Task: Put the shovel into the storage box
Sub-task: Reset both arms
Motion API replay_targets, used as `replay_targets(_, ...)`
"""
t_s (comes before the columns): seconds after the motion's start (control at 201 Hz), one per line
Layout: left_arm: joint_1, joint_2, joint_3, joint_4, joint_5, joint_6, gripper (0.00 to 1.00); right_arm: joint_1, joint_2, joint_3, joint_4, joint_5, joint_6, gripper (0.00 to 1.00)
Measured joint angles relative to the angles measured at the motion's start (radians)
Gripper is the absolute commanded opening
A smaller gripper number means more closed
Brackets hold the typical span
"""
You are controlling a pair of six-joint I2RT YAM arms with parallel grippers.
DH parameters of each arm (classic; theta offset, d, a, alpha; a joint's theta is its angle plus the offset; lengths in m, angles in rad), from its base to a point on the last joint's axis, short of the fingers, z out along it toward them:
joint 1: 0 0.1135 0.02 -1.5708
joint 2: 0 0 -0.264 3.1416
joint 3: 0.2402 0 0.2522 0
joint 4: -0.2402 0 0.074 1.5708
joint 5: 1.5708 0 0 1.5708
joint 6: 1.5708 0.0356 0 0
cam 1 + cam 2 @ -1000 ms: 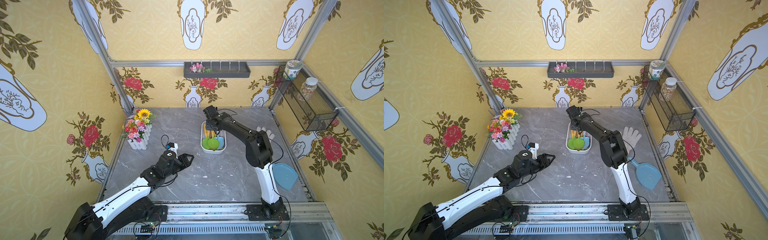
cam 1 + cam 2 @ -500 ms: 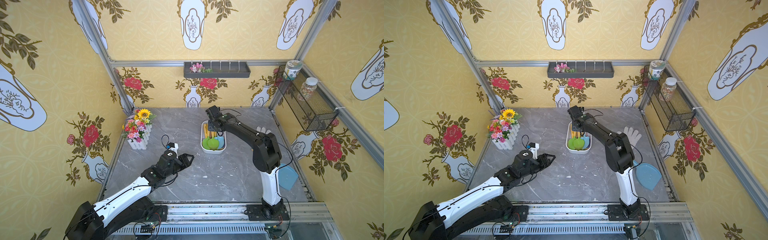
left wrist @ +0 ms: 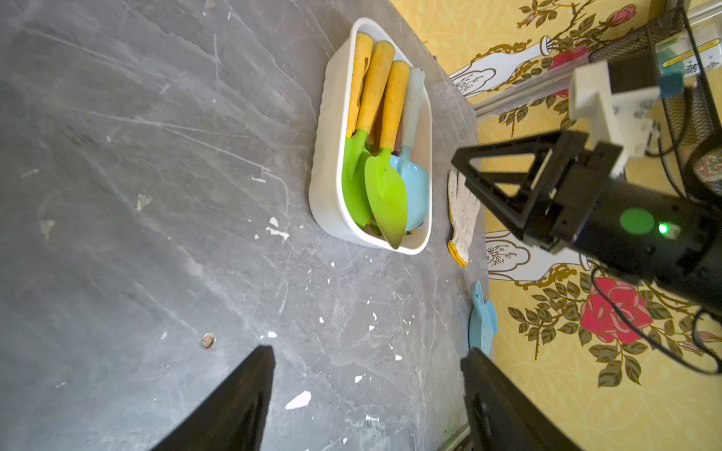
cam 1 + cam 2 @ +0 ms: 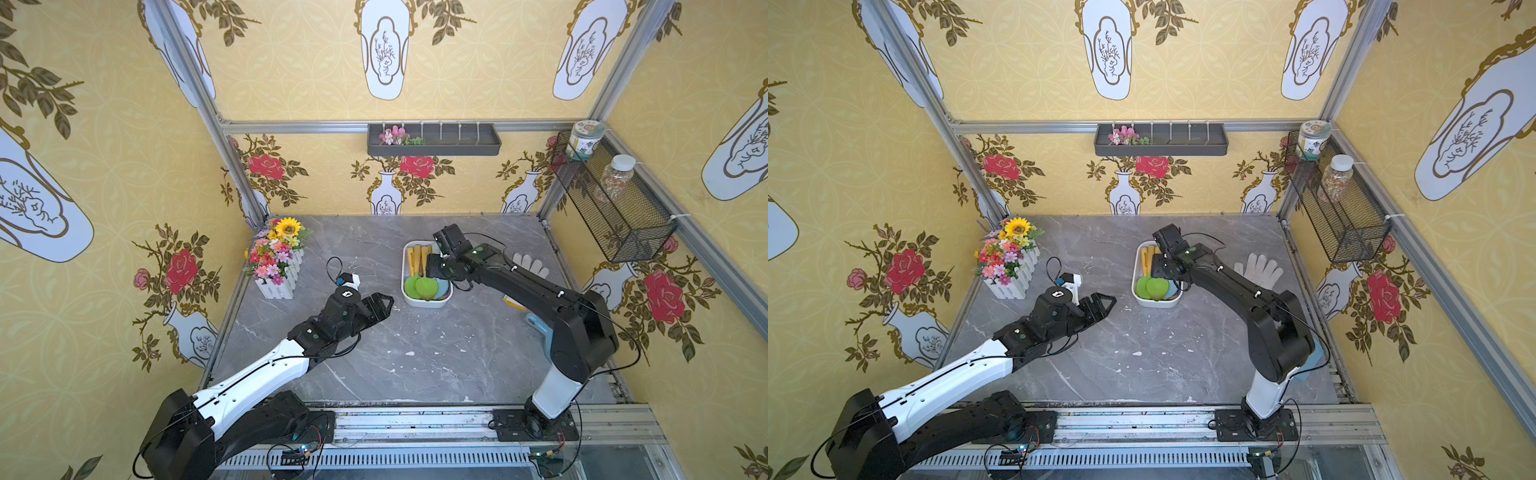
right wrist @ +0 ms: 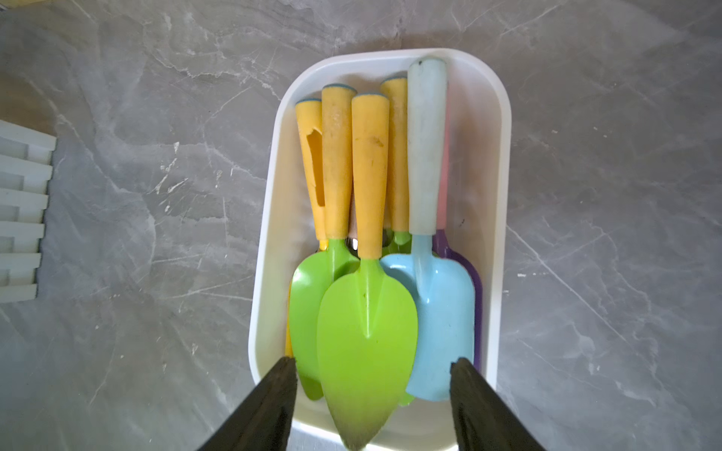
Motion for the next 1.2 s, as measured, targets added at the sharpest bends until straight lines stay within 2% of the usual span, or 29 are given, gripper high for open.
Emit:
replay_targets(0.015,0.000,0.006,0.009,-0.006,-0.008,0.003,0.89,0.000,-0.011,-0.010,0.001,-0.001,0.000,0.97)
replay_targets(0.02,0.000,0.007,0.011,-0.009,-0.009,0.003,0.89,-0.001,-0.014,-0.014,0.002,-0.001,0.000,1.00)
replay_targets(0.05,0.000,0.019,0.030,-0.024,-0.019,0.010,0.90,-0.004,-0.040,-0.039,0.008,-0.006,0.000,0.97)
replay_targets(0.319,0.000,0.111,0.175,-0.135,-0.135,0.114,1.00,-0.060,-0.248,-0.201,0.028,-0.042,-0.020,0.97)
replay_targets(0.607,0.021,0.155,0.257,-0.177,-0.322,0.267,1.00,-0.195,-0.388,-0.284,-0.006,-0.019,-0.058,0.97)
replay_targets(0.752,0.070,0.122,0.205,-0.133,-0.402,0.366,1.00,-0.261,-0.455,-0.343,-0.007,0.073,-0.093,0.97)
replay_targets(0.961,0.229,0.023,0.046,0.035,-0.431,0.471,1.00,-0.293,-0.568,-0.494,0.137,0.257,-0.154,0.97)
replay_targets(1.125,0.325,0.016,0.015,0.133,-0.436,0.549,1.00,-0.330,-0.532,-0.541,0.237,0.356,-0.182,0.97)
replay_targets(1.205,0.356,0.010,-0.058,0.234,-0.445,0.604,1.00,-0.352,-0.498,-0.568,0.302,0.385,-0.195,0.97)
